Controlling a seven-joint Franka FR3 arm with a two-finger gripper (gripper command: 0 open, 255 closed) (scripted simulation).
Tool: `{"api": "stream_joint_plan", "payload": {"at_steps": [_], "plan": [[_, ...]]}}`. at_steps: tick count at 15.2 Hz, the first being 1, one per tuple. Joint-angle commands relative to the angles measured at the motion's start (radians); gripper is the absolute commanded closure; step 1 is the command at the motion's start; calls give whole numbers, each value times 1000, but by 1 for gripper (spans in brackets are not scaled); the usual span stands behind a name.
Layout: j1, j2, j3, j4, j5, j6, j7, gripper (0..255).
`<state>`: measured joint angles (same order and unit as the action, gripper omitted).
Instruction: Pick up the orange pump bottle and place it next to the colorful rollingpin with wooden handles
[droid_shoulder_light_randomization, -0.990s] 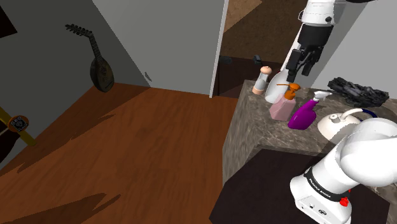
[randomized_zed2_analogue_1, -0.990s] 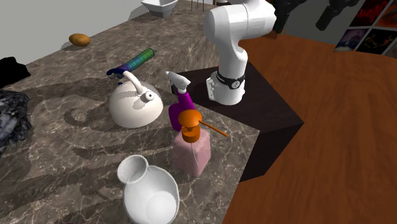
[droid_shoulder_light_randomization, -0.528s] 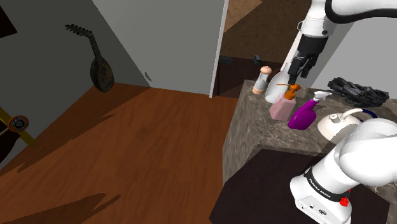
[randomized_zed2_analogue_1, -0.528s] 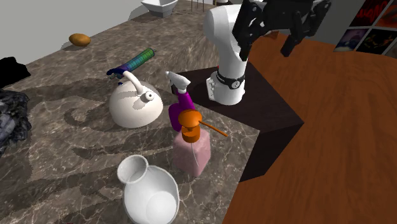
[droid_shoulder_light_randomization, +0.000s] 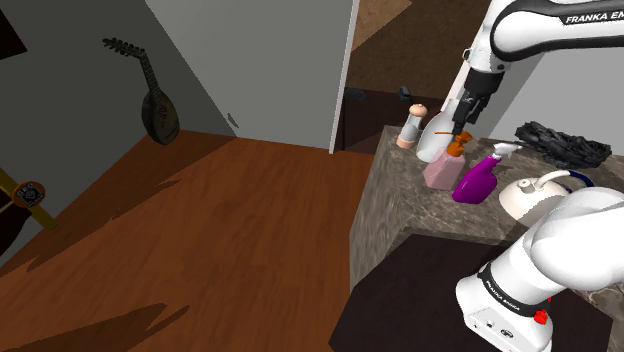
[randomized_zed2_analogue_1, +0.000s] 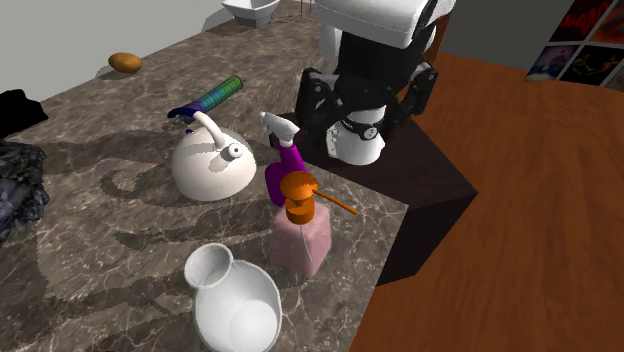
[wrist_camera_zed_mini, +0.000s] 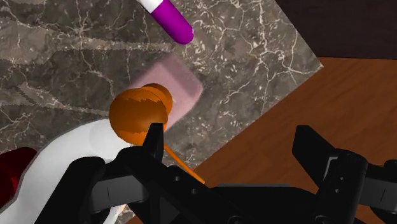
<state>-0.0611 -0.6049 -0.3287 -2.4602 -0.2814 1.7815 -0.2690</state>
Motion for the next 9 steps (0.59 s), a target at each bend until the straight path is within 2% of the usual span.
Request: {"api": "stream_joint_plan", "payload": {"at_steps": [1, 5, 9], "plan": [[-9, 43, -45, -1, -28, 62, -52, 0], [-12, 155, -129, 32, -55, 175, -149, 0], [-15, 178, -147, 5, -62, 227, -156, 0]]}}
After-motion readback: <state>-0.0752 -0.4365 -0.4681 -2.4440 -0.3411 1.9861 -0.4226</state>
